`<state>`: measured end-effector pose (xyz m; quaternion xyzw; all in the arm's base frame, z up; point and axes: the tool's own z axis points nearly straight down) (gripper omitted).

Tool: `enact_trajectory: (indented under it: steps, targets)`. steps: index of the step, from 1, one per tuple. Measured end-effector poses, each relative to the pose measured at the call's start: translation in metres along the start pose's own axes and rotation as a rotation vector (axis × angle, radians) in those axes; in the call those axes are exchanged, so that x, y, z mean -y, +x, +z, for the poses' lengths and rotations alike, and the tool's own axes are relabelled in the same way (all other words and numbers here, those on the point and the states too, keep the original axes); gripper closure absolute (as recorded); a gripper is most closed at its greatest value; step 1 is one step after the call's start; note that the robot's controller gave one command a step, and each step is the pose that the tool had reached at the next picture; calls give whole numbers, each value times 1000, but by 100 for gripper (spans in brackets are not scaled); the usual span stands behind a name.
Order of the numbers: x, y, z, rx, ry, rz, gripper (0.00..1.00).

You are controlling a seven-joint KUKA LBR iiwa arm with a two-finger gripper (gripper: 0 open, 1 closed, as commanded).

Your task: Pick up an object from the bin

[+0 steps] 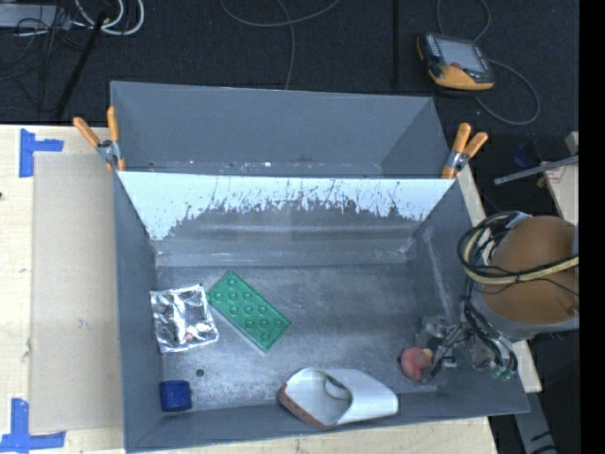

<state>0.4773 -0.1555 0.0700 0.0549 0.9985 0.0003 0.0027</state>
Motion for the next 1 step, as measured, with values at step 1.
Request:
enact_trajectory:
  steps: [1]
  targets:
    - [-1, -3, -112, 2, 2, 0, 100]
